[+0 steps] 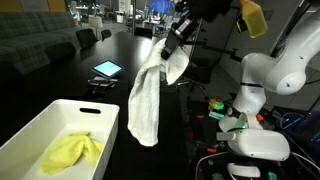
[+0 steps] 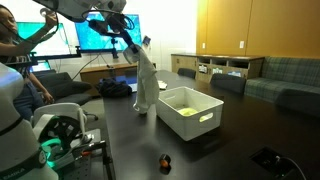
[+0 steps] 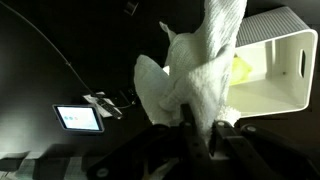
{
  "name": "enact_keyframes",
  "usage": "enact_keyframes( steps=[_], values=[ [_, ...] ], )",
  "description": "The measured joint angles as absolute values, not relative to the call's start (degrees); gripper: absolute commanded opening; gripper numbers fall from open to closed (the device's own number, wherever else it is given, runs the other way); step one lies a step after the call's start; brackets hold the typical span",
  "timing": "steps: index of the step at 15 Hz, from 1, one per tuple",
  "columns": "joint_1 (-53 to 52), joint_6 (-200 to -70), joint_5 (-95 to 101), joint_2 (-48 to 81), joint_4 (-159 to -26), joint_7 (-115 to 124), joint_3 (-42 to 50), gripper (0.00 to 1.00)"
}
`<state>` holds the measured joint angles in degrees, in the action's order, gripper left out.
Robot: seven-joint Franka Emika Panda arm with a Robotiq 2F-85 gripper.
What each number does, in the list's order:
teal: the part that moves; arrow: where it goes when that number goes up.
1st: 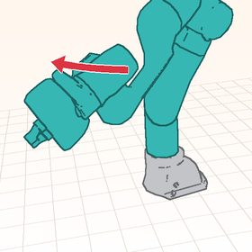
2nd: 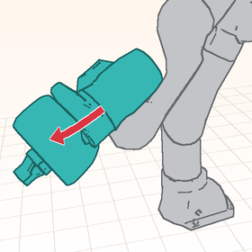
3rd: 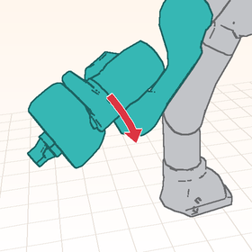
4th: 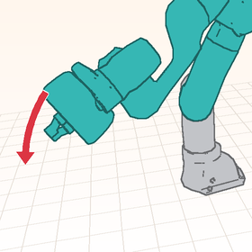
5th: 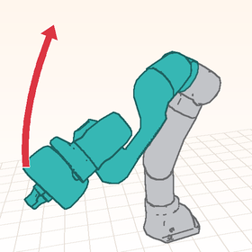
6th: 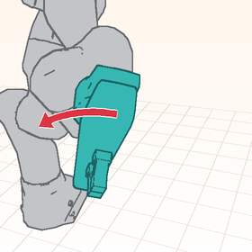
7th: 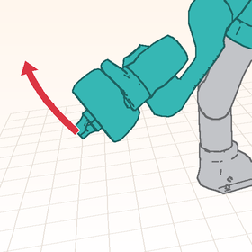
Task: Pick up the yellow towel and put it in the bucket, pick up the marker and put it in the cup, pick up the white towel and put it in the bucket, finally pick up the black masking tape and put it in the cup
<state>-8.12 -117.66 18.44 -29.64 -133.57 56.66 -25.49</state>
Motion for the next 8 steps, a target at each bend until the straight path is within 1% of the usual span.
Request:
enact_keyframes(
  steps=[8],
  values=[
    [-8.1, -121.9, 18.4, -27.1, -132.9, 57.4, -25.5, 0.11]
  ],
)
